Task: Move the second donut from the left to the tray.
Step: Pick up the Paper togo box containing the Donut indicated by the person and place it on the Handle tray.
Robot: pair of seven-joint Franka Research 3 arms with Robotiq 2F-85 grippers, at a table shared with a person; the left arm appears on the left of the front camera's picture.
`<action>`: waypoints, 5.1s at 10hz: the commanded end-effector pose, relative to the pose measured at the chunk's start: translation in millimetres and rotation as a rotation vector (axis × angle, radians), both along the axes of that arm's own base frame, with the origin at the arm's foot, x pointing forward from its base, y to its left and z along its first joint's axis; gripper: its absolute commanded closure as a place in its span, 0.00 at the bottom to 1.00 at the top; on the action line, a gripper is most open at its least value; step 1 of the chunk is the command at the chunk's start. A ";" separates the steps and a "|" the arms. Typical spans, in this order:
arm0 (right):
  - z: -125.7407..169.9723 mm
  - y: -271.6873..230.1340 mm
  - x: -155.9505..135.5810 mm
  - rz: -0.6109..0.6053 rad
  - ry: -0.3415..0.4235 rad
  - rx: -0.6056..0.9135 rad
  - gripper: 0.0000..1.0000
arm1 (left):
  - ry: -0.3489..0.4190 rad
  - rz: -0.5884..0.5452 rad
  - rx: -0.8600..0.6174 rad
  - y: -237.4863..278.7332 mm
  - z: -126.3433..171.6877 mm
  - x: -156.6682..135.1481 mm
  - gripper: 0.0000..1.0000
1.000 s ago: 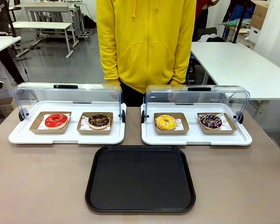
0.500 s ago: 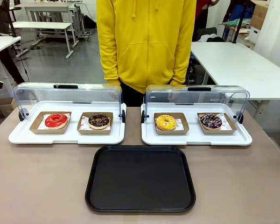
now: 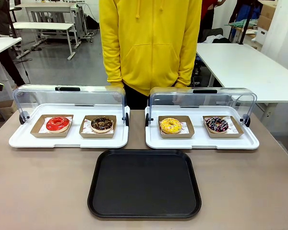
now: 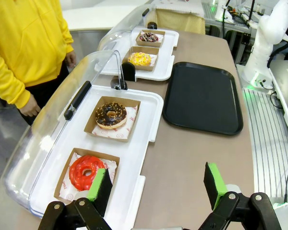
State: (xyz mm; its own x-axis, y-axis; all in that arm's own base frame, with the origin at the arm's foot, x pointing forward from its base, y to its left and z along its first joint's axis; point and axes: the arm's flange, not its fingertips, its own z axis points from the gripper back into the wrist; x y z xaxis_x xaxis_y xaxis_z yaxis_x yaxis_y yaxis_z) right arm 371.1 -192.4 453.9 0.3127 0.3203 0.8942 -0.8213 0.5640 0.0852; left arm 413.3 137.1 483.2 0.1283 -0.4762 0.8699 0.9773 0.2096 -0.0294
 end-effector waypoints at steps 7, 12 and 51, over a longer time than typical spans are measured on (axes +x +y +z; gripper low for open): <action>-0.1 0.2 2.6 0.001 -0.028 0.010 0.00 | -0.002 -0.002 -0.002 -0.1 2.8 1.0 0.00; -0.1 0.2 2.6 0.001 -0.028 0.010 0.00 | -0.002 -0.002 -0.002 -0.1 2.8 1.0 0.00; -0.1 0.2 2.6 0.001 -0.028 0.010 0.00 | -0.002 -0.002 -0.002 -0.1 2.8 1.0 0.00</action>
